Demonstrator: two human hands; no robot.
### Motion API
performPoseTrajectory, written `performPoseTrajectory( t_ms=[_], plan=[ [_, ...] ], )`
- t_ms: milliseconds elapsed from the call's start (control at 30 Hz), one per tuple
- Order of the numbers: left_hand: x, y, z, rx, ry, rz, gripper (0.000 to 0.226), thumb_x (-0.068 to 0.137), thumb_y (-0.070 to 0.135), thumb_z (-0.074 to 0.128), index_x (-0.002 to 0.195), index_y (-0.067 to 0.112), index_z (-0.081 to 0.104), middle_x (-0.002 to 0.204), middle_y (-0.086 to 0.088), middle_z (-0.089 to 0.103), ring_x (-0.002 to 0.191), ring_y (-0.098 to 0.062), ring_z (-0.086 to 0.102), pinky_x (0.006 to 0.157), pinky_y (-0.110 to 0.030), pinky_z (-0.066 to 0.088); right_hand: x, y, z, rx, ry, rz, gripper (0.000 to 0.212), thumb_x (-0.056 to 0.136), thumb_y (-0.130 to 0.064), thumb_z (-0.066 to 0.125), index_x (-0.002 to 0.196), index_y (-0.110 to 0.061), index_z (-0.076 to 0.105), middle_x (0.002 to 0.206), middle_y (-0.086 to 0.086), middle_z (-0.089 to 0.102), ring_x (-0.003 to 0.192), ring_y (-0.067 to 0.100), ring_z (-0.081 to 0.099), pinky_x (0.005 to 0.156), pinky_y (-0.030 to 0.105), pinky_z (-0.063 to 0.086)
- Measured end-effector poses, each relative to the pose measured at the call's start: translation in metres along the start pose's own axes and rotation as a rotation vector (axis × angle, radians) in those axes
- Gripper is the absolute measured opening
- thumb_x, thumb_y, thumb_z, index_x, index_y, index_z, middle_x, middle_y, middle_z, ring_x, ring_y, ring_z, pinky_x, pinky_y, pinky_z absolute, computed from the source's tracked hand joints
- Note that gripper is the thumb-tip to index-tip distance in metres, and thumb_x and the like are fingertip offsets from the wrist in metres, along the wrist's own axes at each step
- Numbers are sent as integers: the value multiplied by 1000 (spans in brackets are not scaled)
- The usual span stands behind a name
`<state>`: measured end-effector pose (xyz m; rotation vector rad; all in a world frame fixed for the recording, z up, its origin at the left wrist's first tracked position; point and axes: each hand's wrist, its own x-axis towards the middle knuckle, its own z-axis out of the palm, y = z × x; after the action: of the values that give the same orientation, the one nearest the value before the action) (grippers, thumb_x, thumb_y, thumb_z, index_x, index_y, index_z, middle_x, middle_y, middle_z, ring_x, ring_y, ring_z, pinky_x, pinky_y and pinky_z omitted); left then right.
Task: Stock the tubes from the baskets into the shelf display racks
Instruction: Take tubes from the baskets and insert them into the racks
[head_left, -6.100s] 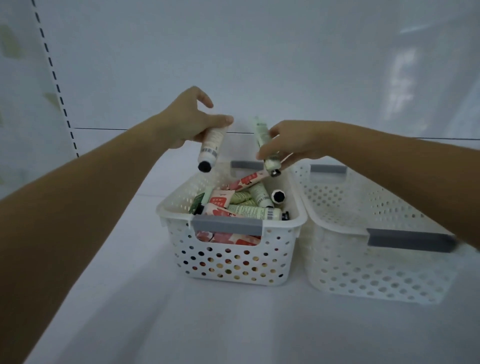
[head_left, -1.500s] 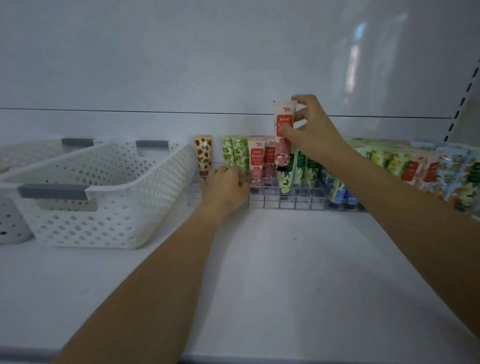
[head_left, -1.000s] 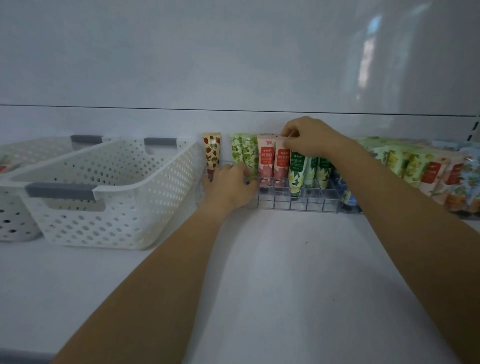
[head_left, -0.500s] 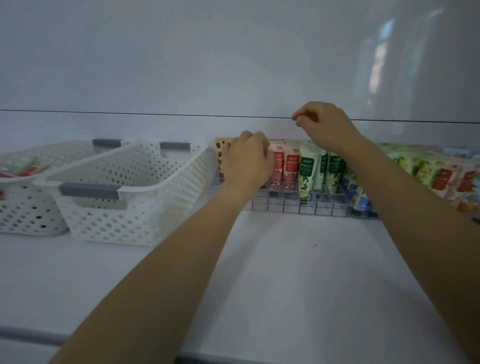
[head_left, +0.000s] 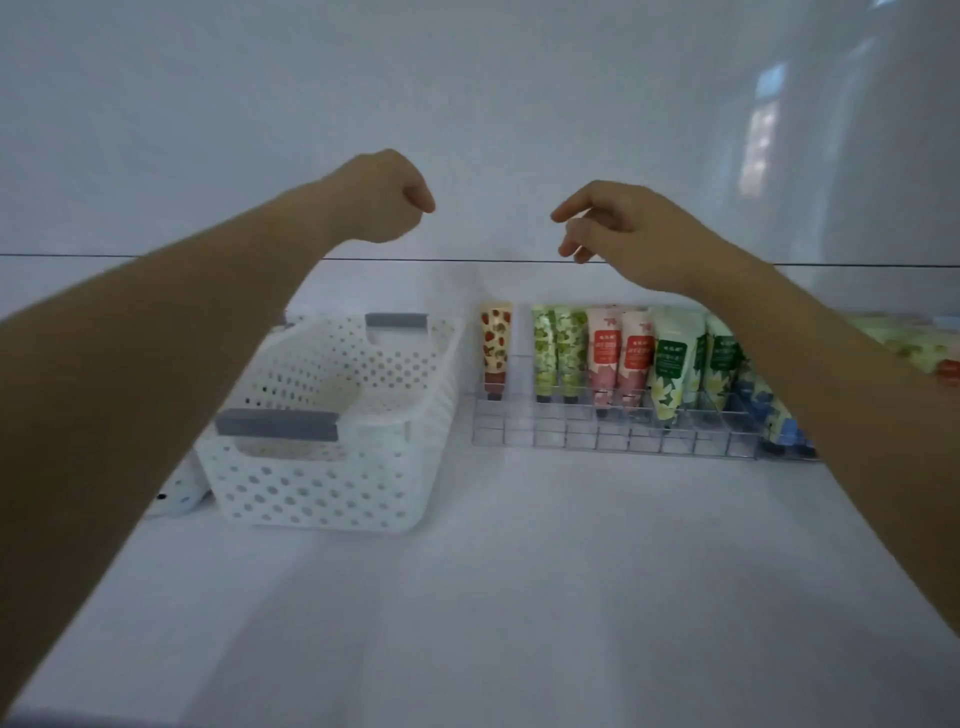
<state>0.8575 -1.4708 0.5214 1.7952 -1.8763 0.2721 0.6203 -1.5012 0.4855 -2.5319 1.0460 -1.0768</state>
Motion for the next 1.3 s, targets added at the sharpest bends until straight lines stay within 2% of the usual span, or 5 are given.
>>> performPoseTrajectory(
  t_ms=[267, 533, 867, 1033, 1300],
  plan=[
    [-21, -119, -49, 68, -207, -60, 14, 90, 9, 54, 101, 15, 61, 95, -2, 67, 73, -14, 65, 79, -26, 43, 66, -86, 86, -137, -265, -175, 26, 97, -28, 42, 121, -23, 50, 98, -10, 61, 94, 11, 59, 79, 22, 44],
    [-38, -221, -54, -63, -349, -145, 15, 87, 6, 59, 96, 18, 58, 90, 3, 66, 65, -6, 66, 49, -15, 49, 105, -156, 166, -239, -463, -300, 25, 95, -33, 45, 118, -29, 53, 106, -12, 53, 98, 9, 53, 87, 23, 39],
    [-31, -263, -19, -38, -532, 27, 29, 86, 7, 60, 114, 14, 59, 103, 2, 64, 88, -13, 63, 76, -23, 52, 133, -168, 210, -469, -699, -82, 23, 88, -33, 58, 111, -27, 59, 98, -14, 55, 94, 8, 54, 85, 25, 42],
    [-21, -267, -3, -11, -576, 115, 32, 88, 10, 59, 119, 14, 57, 116, 1, 63, 103, -13, 59, 97, -30, 45, 136, -173, 214, -524, -875, 73, 32, 76, -55, 64, 102, -35, 61, 94, -22, 56, 98, 5, 49, 93, 29, 35],
    [-7, -265, 27, 33, -687, 167, 35, 85, 22, 64, 120, 19, 59, 102, 9, 62, 91, -9, 56, 85, -27, 41, 134, -173, 236, -725, -914, 105, 38, 80, -44, 65, 112, -24, 61, 99, -10, 56, 75, 0, 47, 64, 21, 38]
  ],
)
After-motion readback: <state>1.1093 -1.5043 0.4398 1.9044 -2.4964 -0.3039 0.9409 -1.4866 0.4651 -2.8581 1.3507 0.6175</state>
